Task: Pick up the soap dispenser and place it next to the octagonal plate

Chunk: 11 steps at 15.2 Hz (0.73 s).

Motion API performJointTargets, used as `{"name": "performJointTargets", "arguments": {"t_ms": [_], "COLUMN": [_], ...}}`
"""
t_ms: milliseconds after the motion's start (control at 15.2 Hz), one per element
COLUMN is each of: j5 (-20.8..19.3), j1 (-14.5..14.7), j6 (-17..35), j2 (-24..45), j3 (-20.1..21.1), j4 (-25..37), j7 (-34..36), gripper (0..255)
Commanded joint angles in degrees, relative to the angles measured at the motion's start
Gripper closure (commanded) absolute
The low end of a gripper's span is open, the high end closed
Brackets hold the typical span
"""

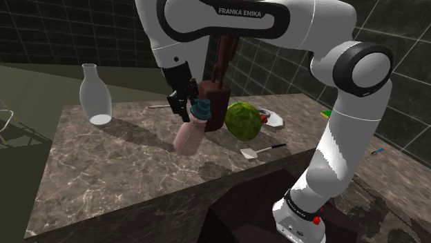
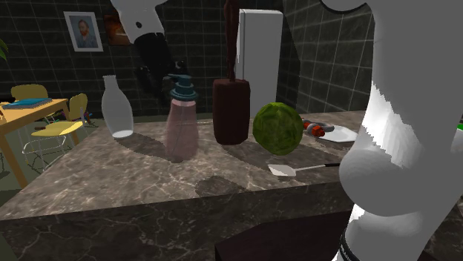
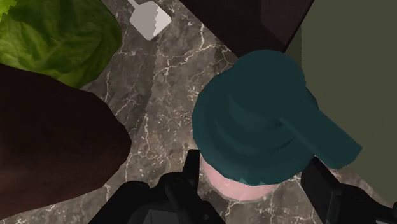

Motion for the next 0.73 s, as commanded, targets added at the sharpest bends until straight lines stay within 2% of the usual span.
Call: {"name": "performJointTargets", "arguments": {"t_ms": [0, 66, 396, 660], "j5": [-0.13, -0.18, 3.53, 5.05], "j1": [0.25, 0.36, -6.12, -9.23], "j6": [-1.59, -2.27, -1.61, -1.97], "j2": [0.28, 0.4, -11.05, -19.01], "j3": [0.06, 0.08, -2.16, -5.69], "j4": [1.8, 2.57, -6.66, -12.27], "j7": [0.11, 0.15, -8.95, -16.58], "gripper": [255, 255, 255, 255]}}
